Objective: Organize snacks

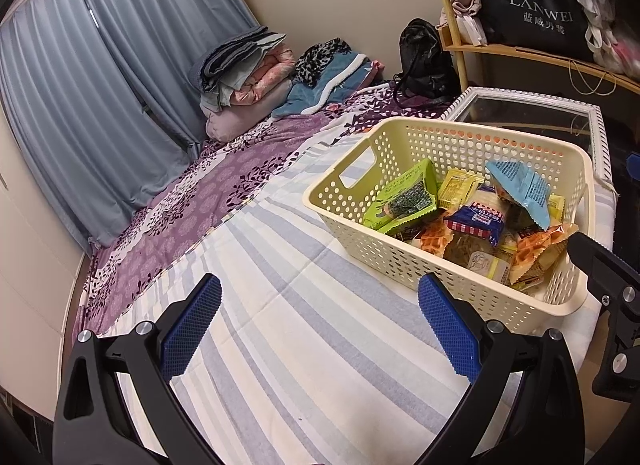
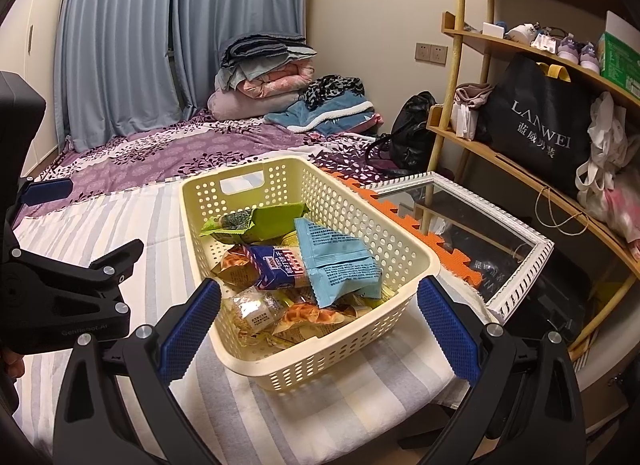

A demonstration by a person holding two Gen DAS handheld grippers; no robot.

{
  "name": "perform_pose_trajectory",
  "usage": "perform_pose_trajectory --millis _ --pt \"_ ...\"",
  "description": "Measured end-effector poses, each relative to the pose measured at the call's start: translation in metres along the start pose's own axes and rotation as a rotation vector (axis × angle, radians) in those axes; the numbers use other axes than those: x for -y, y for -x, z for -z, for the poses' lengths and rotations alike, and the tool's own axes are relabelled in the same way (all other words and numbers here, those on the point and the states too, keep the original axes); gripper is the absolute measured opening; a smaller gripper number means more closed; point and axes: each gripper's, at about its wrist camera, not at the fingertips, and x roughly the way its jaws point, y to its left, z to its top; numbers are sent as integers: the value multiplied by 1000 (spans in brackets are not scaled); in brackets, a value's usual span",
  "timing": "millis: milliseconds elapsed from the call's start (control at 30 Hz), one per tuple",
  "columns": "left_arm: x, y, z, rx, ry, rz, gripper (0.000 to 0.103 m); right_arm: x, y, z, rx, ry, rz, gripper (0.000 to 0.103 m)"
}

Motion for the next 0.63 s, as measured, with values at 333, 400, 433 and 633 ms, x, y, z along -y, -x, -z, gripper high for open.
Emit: perform_pose_trajectory --millis 333,400,433,633 --pt "4 3 2 29 -39 -3 100 2 -2 4 -9 -4 1 98" --pt "2 1 3 16 -33 0 100 0 -1 4 -9 0 -1 98" --pt "0 0 4 6 -26 2 100 -1 -1 4 -9 2 -3 98" --pt "-27 -6 22 -40 42 -9 100 -16 -1 3 -14 15 -37 98"
